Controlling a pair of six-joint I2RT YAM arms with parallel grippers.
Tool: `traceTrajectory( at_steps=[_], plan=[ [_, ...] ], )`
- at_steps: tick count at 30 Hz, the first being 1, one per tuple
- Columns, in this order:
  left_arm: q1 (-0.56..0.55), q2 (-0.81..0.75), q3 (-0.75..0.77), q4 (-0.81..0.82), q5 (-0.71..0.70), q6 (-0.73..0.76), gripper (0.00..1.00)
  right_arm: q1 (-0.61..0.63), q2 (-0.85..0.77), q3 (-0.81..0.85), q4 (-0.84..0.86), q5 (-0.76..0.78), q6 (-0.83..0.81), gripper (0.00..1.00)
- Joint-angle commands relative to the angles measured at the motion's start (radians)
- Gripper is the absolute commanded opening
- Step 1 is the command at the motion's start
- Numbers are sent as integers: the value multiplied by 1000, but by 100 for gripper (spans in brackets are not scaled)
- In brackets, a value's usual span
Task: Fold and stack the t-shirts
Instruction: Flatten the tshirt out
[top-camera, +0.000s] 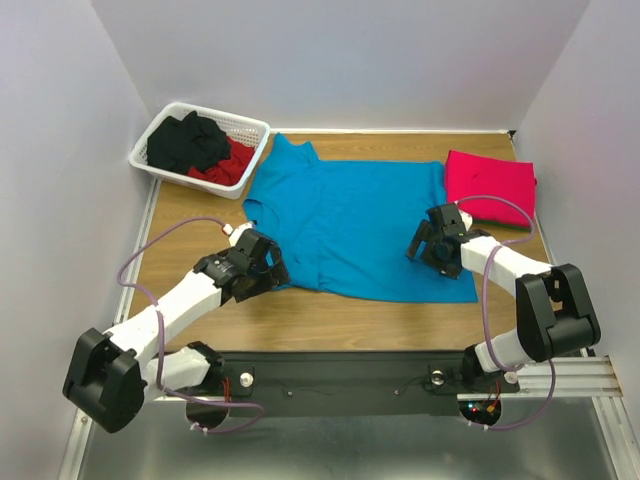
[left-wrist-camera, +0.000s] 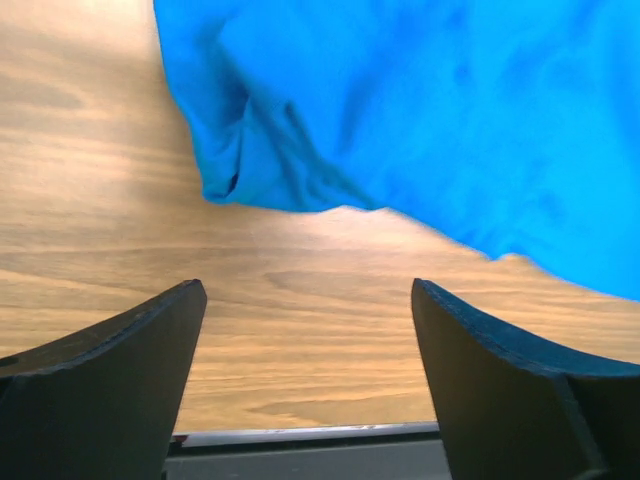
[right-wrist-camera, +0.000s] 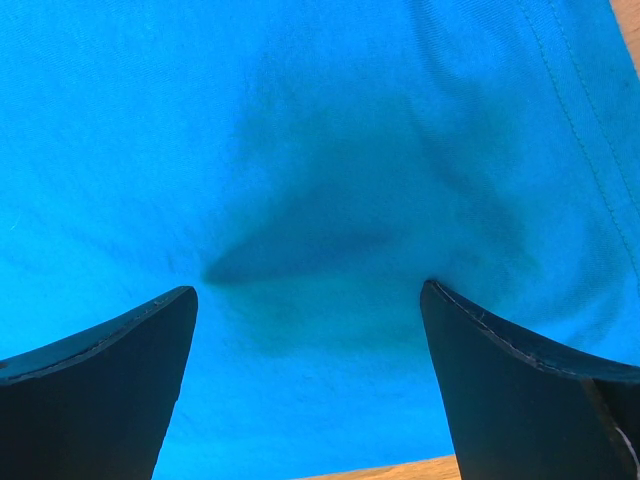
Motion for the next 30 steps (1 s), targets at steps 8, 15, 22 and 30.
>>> traceTrajectory(
  at_steps=[8, 15, 22, 30],
  plan=[
    [27, 345, 345, 24, -182, 132, 98, -21, 11, -59, -20, -22, -23, 100],
    [36, 536, 426, 76, -99, 172, 86, -27, 4, -62, -20, -24, -26, 100],
    [36, 594, 406, 79, -100, 151, 48, -27, 12, -59, -19, -24, -26, 100],
    [33, 518, 388, 46, -120, 132, 0, -30, 17, -59, -20, -22, -26, 100]
  ],
)
